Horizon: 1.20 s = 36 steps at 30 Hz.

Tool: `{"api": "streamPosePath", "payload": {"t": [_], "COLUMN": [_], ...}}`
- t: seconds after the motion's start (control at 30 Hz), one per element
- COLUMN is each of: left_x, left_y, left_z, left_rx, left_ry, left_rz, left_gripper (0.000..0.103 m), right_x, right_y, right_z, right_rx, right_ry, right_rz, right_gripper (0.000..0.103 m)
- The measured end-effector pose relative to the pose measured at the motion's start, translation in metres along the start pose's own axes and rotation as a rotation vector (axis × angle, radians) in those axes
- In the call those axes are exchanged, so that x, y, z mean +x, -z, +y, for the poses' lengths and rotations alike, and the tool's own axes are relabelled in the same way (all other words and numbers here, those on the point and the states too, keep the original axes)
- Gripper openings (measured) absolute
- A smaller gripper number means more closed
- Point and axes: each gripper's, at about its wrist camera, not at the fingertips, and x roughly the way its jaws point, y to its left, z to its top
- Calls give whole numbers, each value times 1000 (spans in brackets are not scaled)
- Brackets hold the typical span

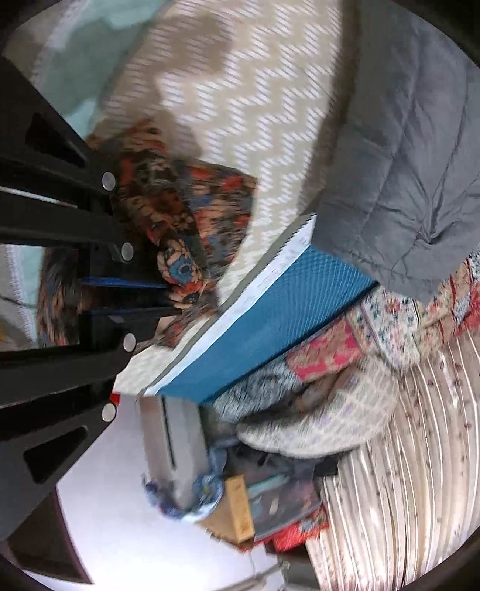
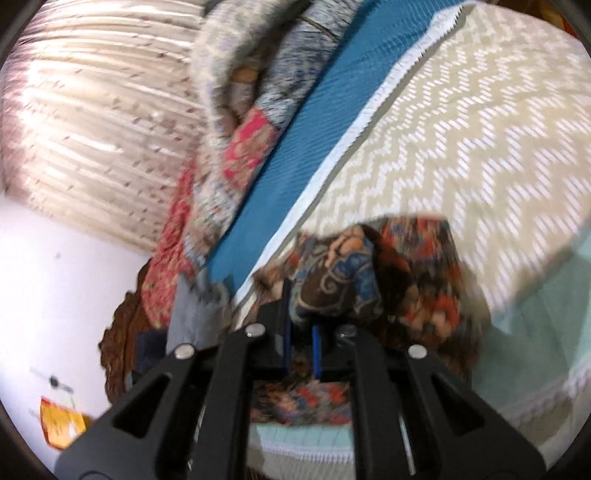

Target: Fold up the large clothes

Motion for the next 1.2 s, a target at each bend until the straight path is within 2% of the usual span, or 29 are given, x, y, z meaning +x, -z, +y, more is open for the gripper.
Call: {"api": "streamPosePath", "payload": {"t": [0.13, 0.23, 0.27, 0.33, 0.4, 0.43, 0.47, 0.5, 0.53, 0.57, 0.63, 0.7, 0.73, 0.8, 0.83, 0.9, 0.93, 1.0, 1.03, 1.1, 1.13, 1.2], "left_x": [50, 92, 107, 128, 145, 151, 155, 156, 156, 157, 156, 157, 158, 156, 155, 153, 151, 143, 139, 119, 105, 85], "left_y": [-35, -54, -60, -66, -70, -71, -72, -73, -74, -75, -76, -77, -77, -75, -74, -70, -68, -59, -54, -36, -24, 0], "left_z": [-1, 9, 16, 25, 32, 36, 40, 42, 43, 43, 42, 45, 44, 42, 40, 34, 32, 27, 24, 14, 7, -7], "left_rx": [-11, -38, -54, -47, -5, 3, -3, -9, -10, -7, -2, 1, 4, 10, 17, 30, 36, 52, 65, 129, 178, 275], "left_ry": [-100, -181, -202, -237, -279, -301, -300, -295, -293, -295, -304, -315, -320, -332, -342, -358, -360, -337, -323, -276, -249, -249], "left_rz": [1, 31, 41, 57, 60, 55, 50, 43, 35, 28, 8, -14, -27, -45, -53, -58, -58, -47, -46, -59, -91, -157], "left_gripper": [7, 7, 7, 7, 4, 2, 2, 2, 2, 2, 2, 2, 2, 2, 2, 2, 2, 2, 2, 2, 2, 2], "right_x": [54, 89, 98, 104, 100, 96, 89, 76, 67, 55, 41, 44, 57, 91, 110, 160, 175, 218, 232, 241, 245, 245], "right_y": [-34, -45, -46, -47, -46, -45, -42, -38, -35, -32, -27, -10, 2, 28, 41, 70, 76, 84, 81, 79, 79, 79], "right_z": [-16, -33, -42, -60, -77, -82, -86, -89, -90, -86, -66, -17, 11, 52, 68, 94, 97, 95, 89, 80, 81, 79], "right_rx": [34, 52, 74, 137, 217, 254, 303, 355, 373, 370, 259, -7, -148, -370, -460, -619, -663, -775, -781, -758, -758, -758], "right_ry": [85, 156, 154, 79, -57, -122, -222, -323, -363, -387, -348, -230, -152, -47, -8, 61, 98, 273, 306, 292, 302, 310], "right_rz": [21, 41, 40, 10, -25, -36, -65, -118, -153, -196, -208, -162, -116, -16, 31, 125, 140, 155, 154, 126, 122, 121], "right_gripper": [8, 11, 12, 13, 21, 31, 50, 63, 77, 78, 76, 73, 71, 63, 58, 56, 56, 55, 53, 53, 53, 53]}}
